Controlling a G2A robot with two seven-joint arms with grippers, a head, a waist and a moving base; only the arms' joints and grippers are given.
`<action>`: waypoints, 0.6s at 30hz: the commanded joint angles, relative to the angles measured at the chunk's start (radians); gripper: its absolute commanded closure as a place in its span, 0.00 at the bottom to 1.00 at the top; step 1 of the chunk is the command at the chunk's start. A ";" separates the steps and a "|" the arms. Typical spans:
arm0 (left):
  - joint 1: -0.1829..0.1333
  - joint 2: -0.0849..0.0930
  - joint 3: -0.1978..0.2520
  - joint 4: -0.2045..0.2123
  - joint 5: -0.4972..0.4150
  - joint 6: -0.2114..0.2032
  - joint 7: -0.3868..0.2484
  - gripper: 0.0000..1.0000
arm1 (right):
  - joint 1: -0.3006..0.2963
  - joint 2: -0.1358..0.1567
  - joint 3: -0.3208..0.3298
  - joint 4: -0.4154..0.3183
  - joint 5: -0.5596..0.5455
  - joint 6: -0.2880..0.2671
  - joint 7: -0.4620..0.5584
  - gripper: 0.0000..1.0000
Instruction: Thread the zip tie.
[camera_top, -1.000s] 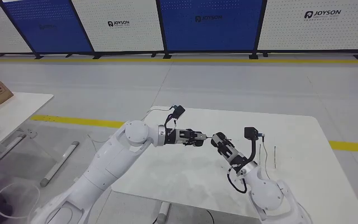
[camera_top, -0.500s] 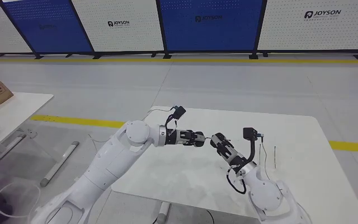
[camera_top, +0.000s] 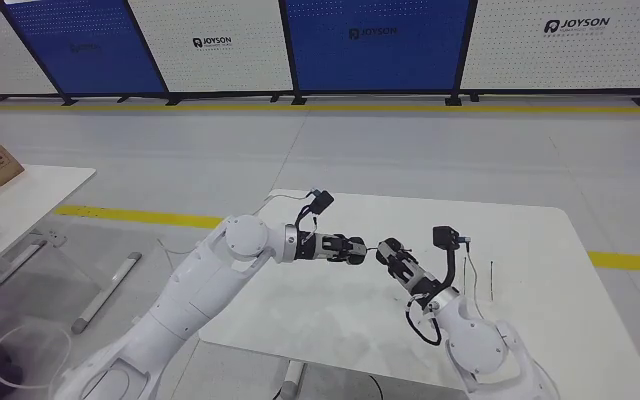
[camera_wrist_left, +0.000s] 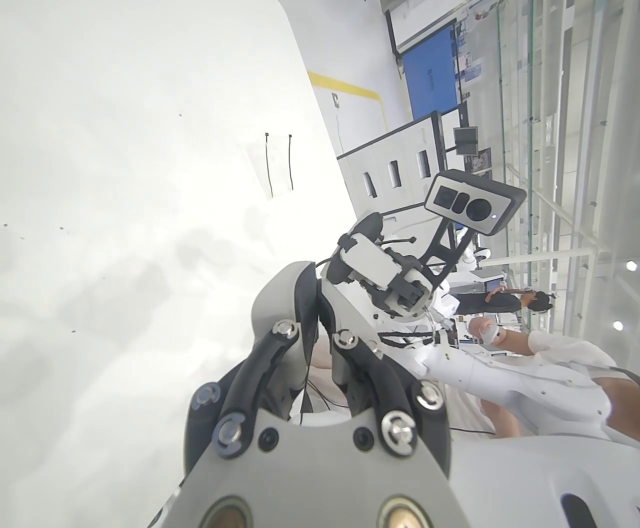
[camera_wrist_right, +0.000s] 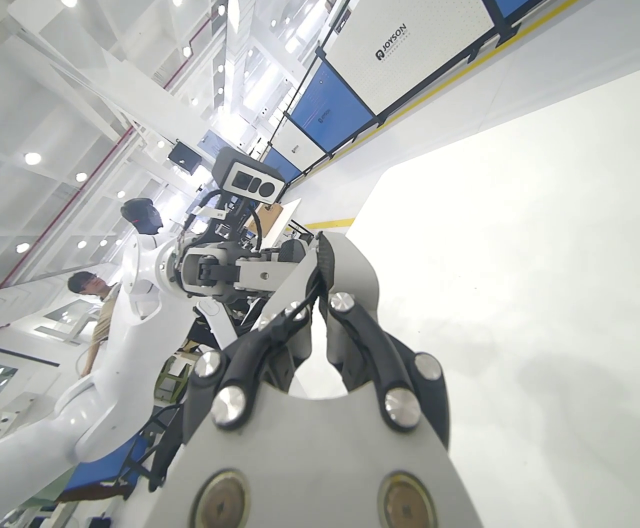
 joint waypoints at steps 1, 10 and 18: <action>-0.001 0.001 0.000 -0.002 0.004 -0.003 -0.005 1.00 | 0.003 0.000 0.001 0.002 0.006 0.001 0.012 1.00; -0.003 0.003 0.003 -0.004 0.009 -0.008 -0.018 1.00 | 0.010 0.003 0.005 0.009 0.035 -0.013 0.062 1.00; -0.004 0.004 0.010 0.000 0.015 -0.004 -0.023 1.00 | 0.005 0.006 0.012 0.005 0.038 -0.030 0.058 1.00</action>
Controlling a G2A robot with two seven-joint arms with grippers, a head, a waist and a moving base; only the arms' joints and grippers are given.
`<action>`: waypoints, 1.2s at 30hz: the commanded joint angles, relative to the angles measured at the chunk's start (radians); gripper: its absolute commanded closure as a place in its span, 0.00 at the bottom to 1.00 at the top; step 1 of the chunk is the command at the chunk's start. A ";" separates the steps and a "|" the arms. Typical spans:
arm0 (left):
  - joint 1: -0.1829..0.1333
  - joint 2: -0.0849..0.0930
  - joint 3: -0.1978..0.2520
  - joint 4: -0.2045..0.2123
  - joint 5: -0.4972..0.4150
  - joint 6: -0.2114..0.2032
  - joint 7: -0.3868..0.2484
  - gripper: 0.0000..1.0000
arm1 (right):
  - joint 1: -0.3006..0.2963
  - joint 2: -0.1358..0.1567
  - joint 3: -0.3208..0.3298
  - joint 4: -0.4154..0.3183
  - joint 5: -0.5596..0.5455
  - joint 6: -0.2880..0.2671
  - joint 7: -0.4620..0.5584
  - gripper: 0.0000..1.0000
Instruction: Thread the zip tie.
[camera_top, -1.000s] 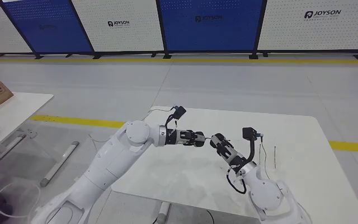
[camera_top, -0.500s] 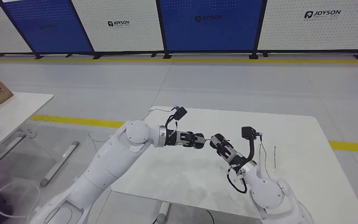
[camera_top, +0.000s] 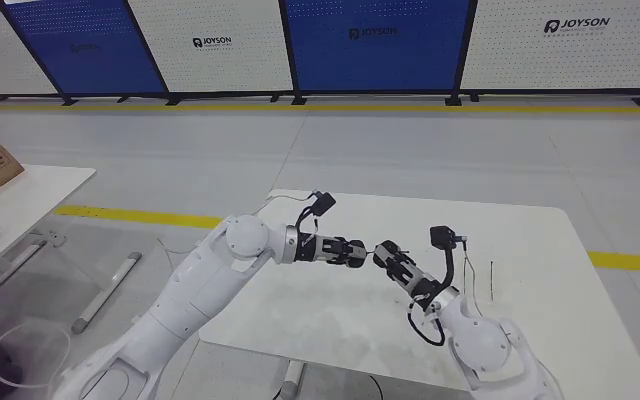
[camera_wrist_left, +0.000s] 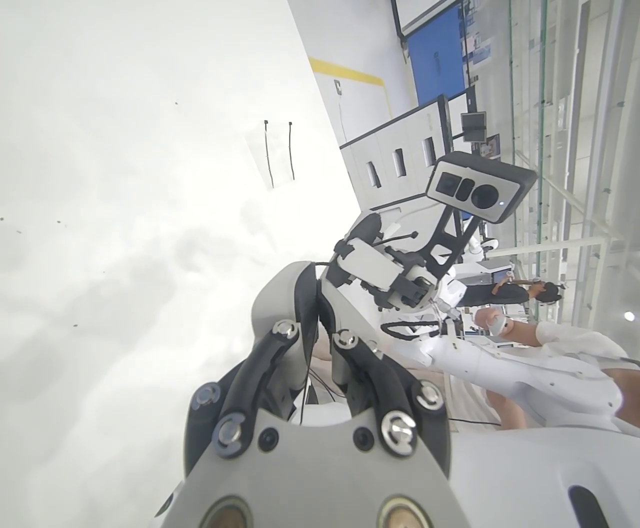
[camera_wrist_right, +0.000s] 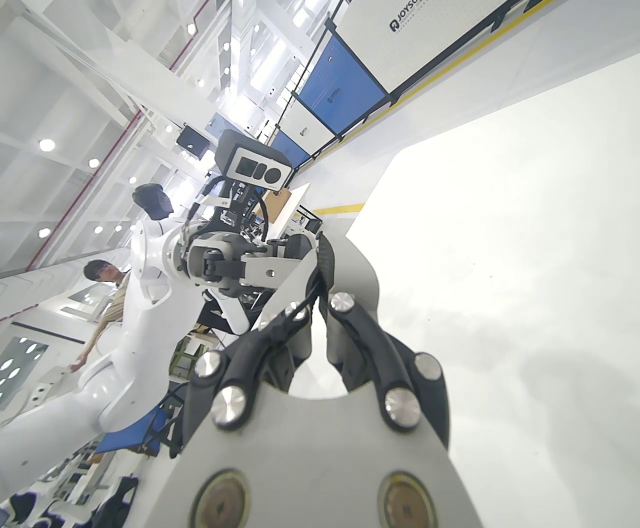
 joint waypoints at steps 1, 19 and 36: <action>-0.001 0.000 0.002 0.001 0.003 0.002 -0.003 1.00 | -0.001 0.001 0.001 0.000 -0.001 -0.001 0.000 1.00; 0.008 0.000 0.010 -0.010 0.005 -0.003 0.020 1.00 | -0.002 0.002 0.001 0.005 -0.008 0.010 0.008 1.00; 0.008 0.004 0.004 -0.011 0.008 -0.005 0.011 1.00 | 0.022 0.006 0.002 0.012 0.020 0.013 0.070 1.00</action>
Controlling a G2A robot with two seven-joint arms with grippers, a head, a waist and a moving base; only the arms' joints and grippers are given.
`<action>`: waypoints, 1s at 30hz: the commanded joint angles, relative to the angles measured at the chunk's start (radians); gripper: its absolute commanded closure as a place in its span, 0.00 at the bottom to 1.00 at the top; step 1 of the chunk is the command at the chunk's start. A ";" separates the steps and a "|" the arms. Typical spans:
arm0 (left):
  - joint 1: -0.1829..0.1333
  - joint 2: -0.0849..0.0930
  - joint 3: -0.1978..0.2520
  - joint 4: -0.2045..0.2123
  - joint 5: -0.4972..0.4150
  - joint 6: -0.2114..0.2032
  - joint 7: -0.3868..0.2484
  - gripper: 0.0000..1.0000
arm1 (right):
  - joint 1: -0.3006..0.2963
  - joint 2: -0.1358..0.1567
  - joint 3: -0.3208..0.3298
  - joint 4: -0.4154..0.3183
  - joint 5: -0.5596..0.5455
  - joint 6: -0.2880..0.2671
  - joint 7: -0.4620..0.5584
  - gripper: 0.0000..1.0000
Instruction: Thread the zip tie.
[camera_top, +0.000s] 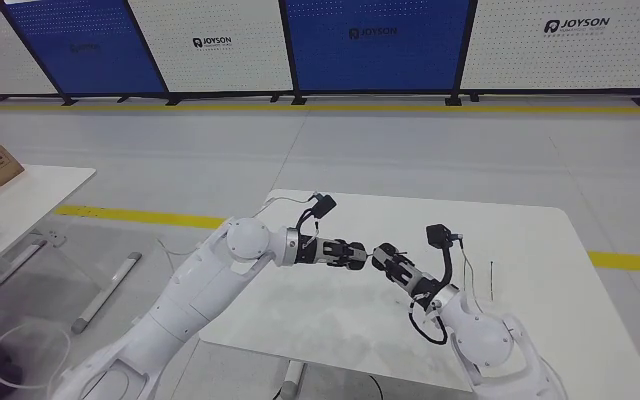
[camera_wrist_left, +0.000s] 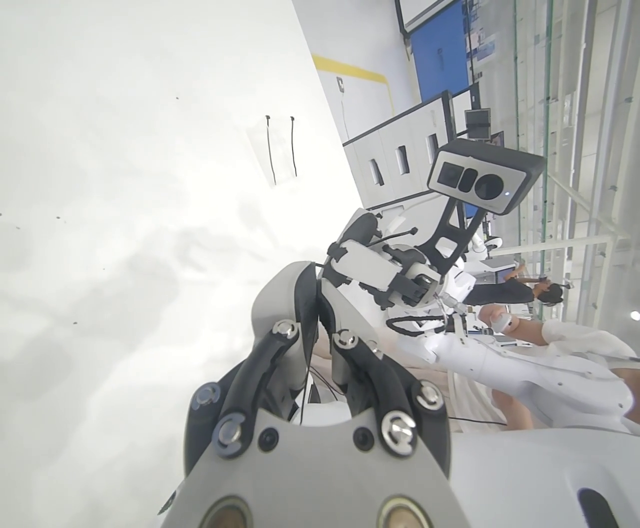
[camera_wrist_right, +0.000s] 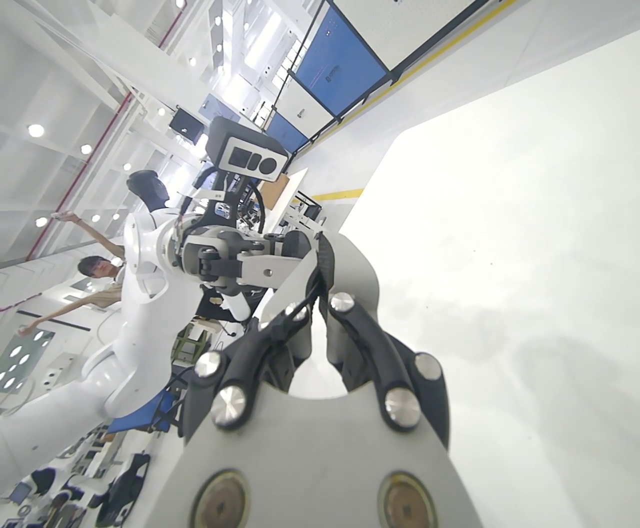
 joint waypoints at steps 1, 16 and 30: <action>0.000 0.000 0.000 0.000 0.000 0.000 0.000 1.00 | 0.000 0.000 0.000 0.000 0.000 0.000 0.000 1.00; 0.009 0.001 0.003 -0.012 0.004 -0.003 0.012 1.00 | -0.025 0.006 0.022 -0.010 0.023 -0.014 -0.015 1.00; 0.009 0.002 0.002 -0.010 0.006 -0.011 0.008 1.00 | -0.026 0.008 0.026 -0.010 0.020 -0.010 -0.013 1.00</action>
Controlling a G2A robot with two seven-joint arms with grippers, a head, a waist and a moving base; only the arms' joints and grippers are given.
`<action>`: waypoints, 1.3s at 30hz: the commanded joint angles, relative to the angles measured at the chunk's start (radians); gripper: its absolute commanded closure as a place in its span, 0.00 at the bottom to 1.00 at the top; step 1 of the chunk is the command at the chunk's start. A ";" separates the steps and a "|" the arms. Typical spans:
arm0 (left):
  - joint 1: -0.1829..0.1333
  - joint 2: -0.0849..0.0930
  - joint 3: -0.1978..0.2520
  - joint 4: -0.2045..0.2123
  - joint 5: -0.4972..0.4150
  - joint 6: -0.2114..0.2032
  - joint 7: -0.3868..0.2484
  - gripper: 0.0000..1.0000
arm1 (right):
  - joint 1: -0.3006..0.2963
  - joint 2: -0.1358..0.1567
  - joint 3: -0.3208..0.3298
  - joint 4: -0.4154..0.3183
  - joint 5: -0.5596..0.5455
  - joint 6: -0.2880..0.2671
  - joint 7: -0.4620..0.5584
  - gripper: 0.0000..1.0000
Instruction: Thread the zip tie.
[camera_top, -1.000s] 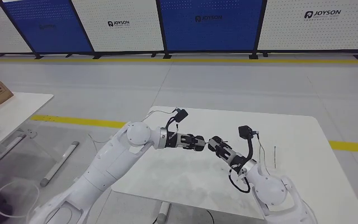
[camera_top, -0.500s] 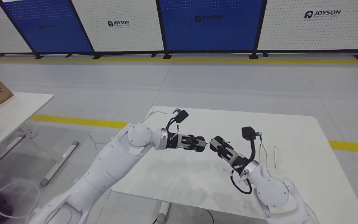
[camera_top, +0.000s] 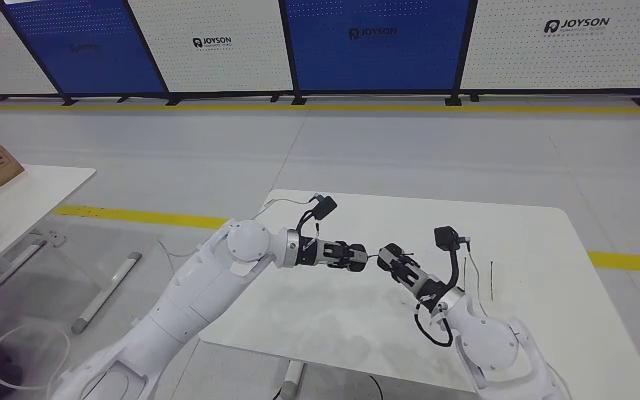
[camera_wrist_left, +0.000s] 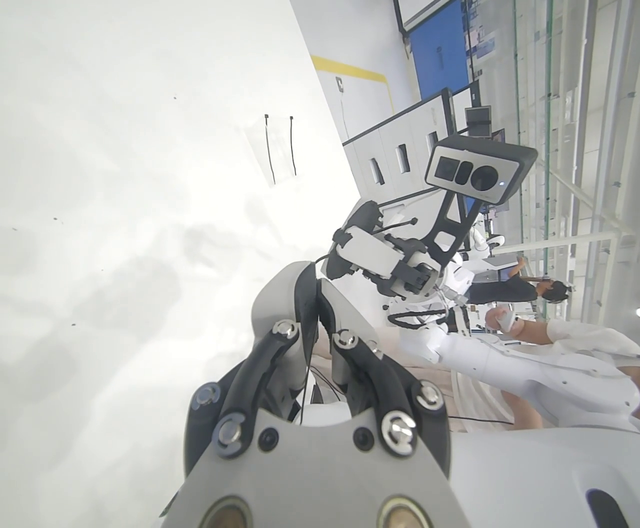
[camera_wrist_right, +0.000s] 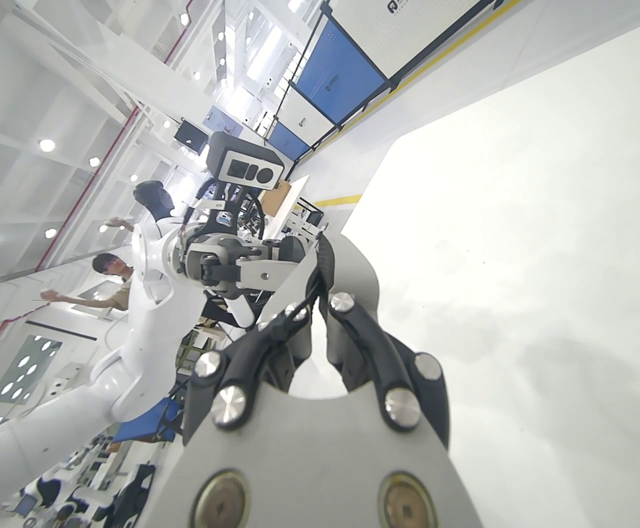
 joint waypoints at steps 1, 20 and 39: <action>0.000 0.000 0.000 0.000 0.000 0.000 0.000 1.00 | 0.000 0.000 0.000 0.000 0.000 0.000 0.000 1.00; -0.012 0.021 -0.043 0.027 0.013 -0.083 -0.143 1.00 | 0.006 0.024 0.038 -0.049 -0.120 -0.032 0.115 1.00; -0.004 0.022 -0.035 0.007 0.038 -0.084 -0.104 1.00 | 0.011 0.023 0.014 -0.052 -0.096 -0.078 0.091 1.00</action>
